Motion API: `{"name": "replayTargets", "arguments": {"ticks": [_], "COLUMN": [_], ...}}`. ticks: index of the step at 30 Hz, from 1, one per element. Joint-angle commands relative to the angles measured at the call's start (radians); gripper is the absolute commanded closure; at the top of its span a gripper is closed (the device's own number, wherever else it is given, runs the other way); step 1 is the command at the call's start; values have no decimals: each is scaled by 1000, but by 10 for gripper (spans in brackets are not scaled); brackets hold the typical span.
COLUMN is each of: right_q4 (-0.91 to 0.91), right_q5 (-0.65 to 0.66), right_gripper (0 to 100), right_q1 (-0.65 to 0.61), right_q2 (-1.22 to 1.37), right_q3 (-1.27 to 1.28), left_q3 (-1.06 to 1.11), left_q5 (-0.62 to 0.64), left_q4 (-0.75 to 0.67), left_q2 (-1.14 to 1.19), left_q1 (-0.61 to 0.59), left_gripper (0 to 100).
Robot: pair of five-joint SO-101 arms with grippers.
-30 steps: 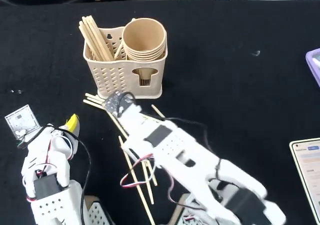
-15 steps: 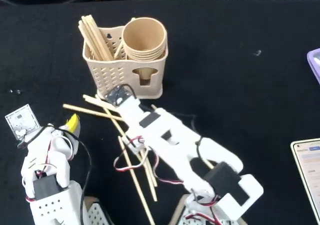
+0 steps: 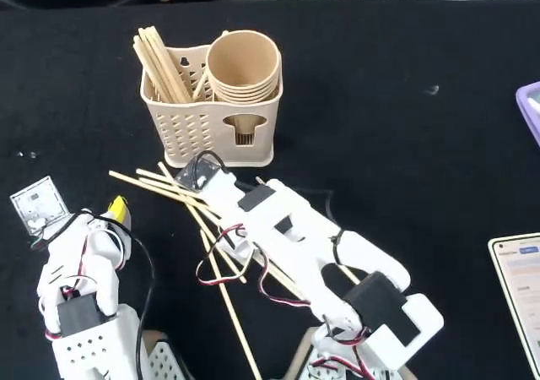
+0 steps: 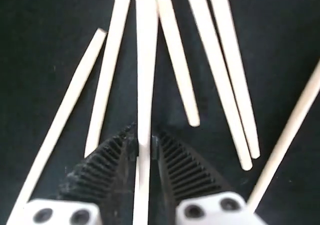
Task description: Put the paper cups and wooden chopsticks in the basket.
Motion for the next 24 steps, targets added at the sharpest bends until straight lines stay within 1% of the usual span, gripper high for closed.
{"name": "replayTargets", "arguments": {"ticks": [1,4,8,11,13,16,21,24], "right_q4": [69,133,201,229,230,187,40,18], "right_q5": [64,121,160,189,235,273,272,278], "right_gripper": [988,988,988,988,988,988,984,974], "right_q1": [15,15,15,15,15,15,66,86], "right_q2": [-127,-231,-352,-395,-397,-397,-397,-397], "right_q3": [-36,-35,-33,-15,24,114,245,286], "left_q3": [-8,-8,-8,-8,-8,-8,-8,-8], "left_q5": [5,5,5,5,5,5,5,5], "left_q4": [-20,-21,-21,-21,-21,-21,-21,-21], "left_q2": [3,3,3,3,3,3,3,3], "left_q1": [4,4,4,4,4,4,4,4], "left_gripper": [776,776,776,776,776,776,776,776]}}
